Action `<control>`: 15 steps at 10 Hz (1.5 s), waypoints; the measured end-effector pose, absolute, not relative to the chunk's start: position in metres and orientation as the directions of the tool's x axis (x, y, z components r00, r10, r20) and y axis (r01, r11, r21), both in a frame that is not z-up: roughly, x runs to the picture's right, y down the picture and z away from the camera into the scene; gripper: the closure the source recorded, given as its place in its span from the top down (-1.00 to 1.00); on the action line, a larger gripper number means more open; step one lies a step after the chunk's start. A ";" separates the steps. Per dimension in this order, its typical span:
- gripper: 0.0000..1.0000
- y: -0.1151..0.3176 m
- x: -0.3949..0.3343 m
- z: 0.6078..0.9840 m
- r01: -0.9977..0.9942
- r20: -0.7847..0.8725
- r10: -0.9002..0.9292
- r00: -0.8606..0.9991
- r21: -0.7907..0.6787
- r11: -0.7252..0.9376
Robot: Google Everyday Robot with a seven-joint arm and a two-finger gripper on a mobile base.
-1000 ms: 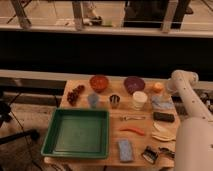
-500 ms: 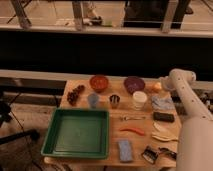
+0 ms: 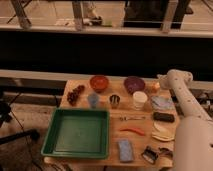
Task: Place apple in purple bowl
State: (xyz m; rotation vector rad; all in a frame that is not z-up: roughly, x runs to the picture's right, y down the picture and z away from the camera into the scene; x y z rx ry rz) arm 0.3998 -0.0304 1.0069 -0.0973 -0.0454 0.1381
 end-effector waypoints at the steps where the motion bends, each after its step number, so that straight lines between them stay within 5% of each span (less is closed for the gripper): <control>1: 0.60 -0.032 0.402 1.010 -0.133 0.035 0.136 0.990 -0.090 0.987; 5: 0.57 -0.039 0.409 1.018 -0.120 0.013 0.120 0.993 -0.047 0.992; 9: 0.08 -0.037 0.418 1.019 -0.119 -0.004 0.119 0.993 -0.046 0.992; 15: -0.09 -0.033 0.419 1.025 -0.103 -0.009 0.103 0.995 -0.075 0.992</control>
